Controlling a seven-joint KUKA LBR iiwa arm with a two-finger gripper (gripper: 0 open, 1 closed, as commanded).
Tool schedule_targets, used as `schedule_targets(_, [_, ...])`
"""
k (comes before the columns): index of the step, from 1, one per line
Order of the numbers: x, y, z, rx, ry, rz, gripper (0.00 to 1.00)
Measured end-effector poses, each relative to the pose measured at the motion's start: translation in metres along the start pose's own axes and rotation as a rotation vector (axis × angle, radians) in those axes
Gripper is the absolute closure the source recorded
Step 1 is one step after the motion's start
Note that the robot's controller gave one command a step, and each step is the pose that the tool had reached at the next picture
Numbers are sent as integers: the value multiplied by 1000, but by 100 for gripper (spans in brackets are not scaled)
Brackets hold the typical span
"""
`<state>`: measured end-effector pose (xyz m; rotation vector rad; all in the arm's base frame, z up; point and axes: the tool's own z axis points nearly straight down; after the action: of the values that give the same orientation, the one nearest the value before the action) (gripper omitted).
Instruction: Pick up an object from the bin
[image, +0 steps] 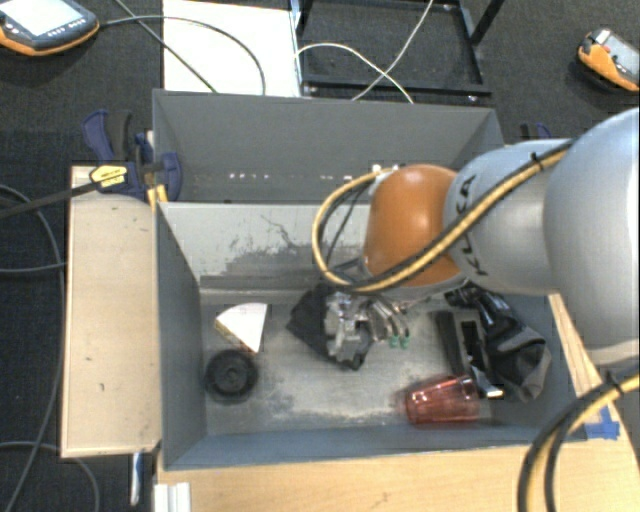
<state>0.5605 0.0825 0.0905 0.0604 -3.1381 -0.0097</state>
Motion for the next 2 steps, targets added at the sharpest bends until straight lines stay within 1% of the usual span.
schedule_targets(1, [0, 0, -17, 0, 1, 0, 100])
schedule_targets(2, [-1, 0, -40, -1, -5, 0, 100])
